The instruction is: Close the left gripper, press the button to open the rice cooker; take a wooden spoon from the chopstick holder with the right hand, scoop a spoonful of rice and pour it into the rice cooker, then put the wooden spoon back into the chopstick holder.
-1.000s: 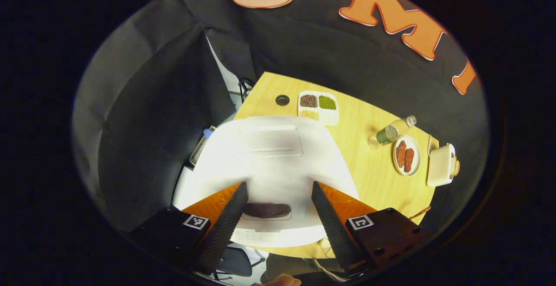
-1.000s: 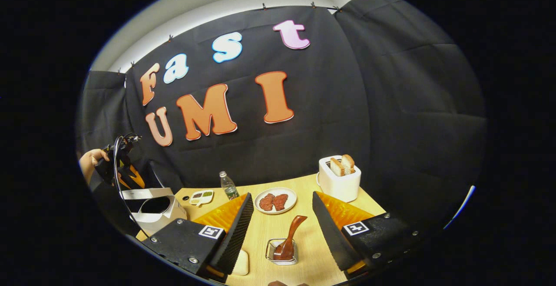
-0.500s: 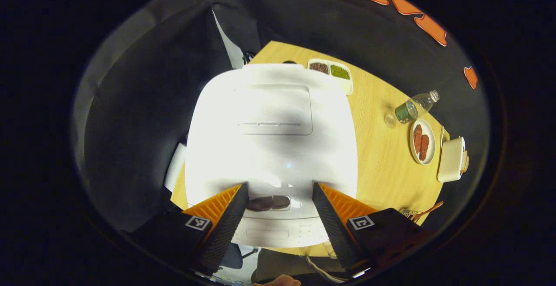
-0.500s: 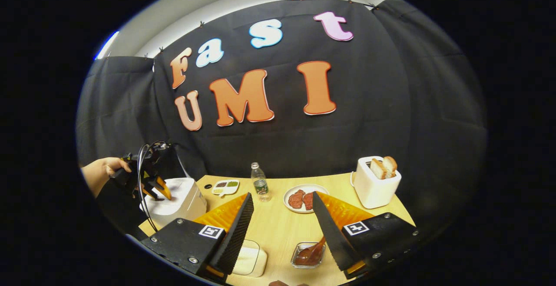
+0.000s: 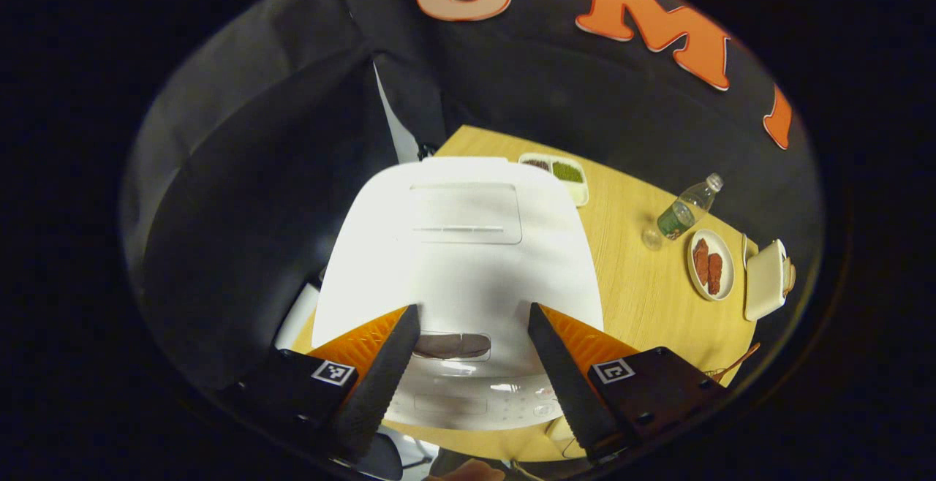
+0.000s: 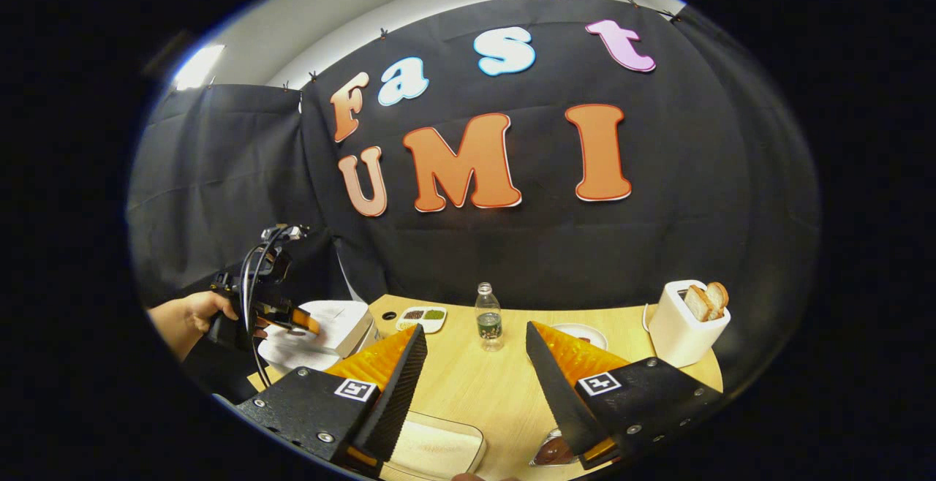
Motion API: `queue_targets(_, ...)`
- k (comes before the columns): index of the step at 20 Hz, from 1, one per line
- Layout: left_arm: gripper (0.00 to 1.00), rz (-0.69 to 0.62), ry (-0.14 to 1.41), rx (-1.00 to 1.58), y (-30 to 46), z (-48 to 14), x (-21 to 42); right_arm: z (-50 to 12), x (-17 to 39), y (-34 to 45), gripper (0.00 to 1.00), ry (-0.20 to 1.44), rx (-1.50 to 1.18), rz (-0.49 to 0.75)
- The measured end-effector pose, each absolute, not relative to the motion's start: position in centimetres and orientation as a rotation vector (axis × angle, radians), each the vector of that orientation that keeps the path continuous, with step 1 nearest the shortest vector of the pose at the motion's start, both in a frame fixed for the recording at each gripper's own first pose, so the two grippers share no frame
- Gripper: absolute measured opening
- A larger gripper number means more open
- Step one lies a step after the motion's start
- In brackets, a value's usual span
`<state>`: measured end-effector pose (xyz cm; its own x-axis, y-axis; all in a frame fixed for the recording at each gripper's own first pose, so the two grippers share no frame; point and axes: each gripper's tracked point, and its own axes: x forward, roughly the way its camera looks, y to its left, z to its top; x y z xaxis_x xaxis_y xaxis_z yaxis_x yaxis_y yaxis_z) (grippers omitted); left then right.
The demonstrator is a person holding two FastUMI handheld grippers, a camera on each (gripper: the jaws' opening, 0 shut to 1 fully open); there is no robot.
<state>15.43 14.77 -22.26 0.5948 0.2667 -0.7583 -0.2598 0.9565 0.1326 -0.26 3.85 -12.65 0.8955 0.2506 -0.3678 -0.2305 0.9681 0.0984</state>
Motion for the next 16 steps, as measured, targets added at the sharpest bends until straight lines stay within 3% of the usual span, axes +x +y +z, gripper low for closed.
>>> queue_targets(3, 0.96, 0.31, 0.605, 0.144, 15.5, -14.5, 16.9, -11.9, 0.2, 5.7, 0.85, 0.355, 0.032, 0.288)
queue_targets(4, 0.96, 0.296, 0.576, 0.18, 15.6, -13.5, 17.8, -11.9, 0.3, 6.5, 0.85, 0.356, 0.033, 0.306)
queue_targets(6, 1.0, 0.286, 0.705, 0.107, 14.9, -15.6, 16.9, -11.6, 0.2, 7.3, 0.85, 0.358, 0.049, 0.333)
queue_targets(7, 0.95, 0.287, 0.787, 0.035, 14.6, -16.9, 16.3, -11.2, 0.1, 7.4, 0.85, 0.347, 0.05, 0.337)
queue_targets(9, 0.96, 0.356, 0.911, -0.023, 16.2, -19.2, 15.7, -10.9, 0.0, 6.9, 0.85, 0.322, 0.033, 0.333)
queue_targets(14, 0.96, 0.357, 1.202, -0.124, 15.7, -27.5, 12.7, -12.9, -1.3, 4.7, 0.85, 0.361, 0.01, 0.292)
queue_targets(15, 0.97, 0.347, 1.097, -0.085, 16.6, -27.1, 15.0, -12.9, -1.3, 4.4, 0.85, 0.362, 0.019, 0.282)
queue_targets(16, 0.98, 0.357, 1.185, -0.108, 15.9, -28.7, 14.0, -12.9, -1.5, 4.3, 0.85, 0.363, 0.029, 0.275)
